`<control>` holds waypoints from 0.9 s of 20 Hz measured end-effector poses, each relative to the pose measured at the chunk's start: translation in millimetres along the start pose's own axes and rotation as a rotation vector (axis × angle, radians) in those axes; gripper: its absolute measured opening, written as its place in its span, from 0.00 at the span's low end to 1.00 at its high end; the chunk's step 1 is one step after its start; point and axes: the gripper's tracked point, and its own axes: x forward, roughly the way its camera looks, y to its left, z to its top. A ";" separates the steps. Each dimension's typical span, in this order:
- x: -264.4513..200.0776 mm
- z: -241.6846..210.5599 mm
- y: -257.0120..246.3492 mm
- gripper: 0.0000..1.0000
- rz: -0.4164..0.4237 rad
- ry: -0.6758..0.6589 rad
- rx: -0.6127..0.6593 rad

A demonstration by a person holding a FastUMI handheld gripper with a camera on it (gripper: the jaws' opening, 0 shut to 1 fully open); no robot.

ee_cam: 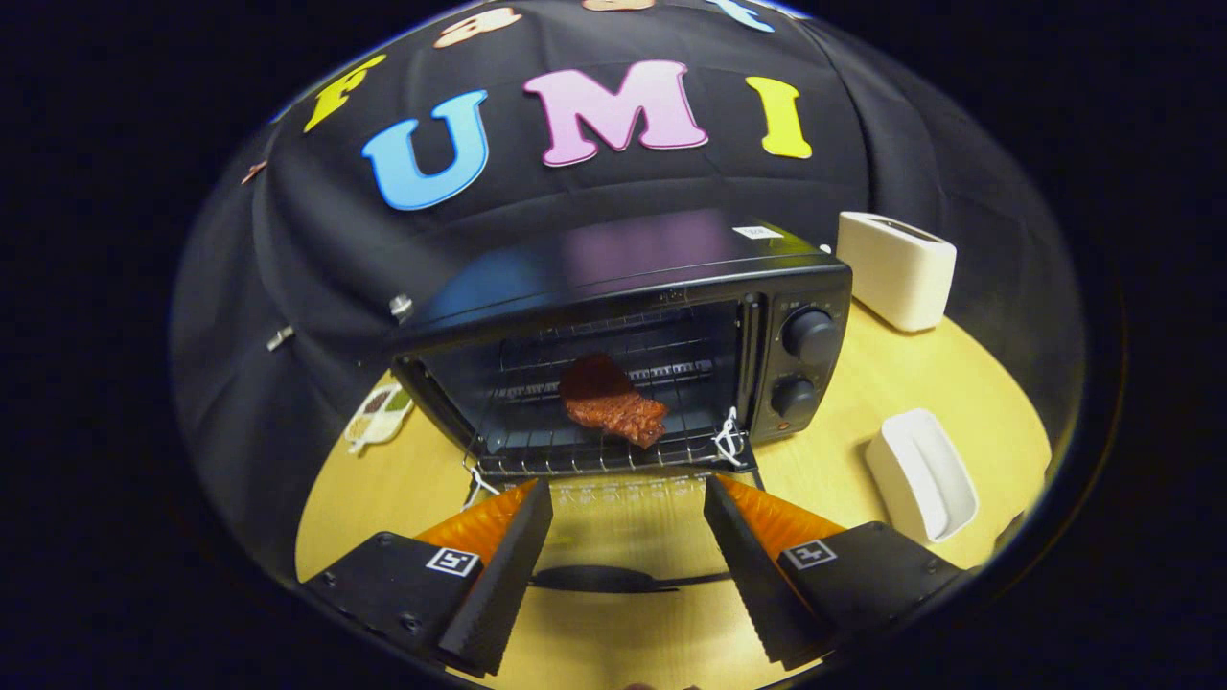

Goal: Open the toaster oven, put the food inside, and close the toaster oven door.

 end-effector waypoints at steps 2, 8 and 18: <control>-10.7 -12.3 -3.7 0.98 -0.011 0.037 -0.049; -30.5 -59.0 -4.4 0.99 -0.002 0.166 -0.130; -18.5 -125.5 -6.1 0.99 -0.012 0.313 -0.197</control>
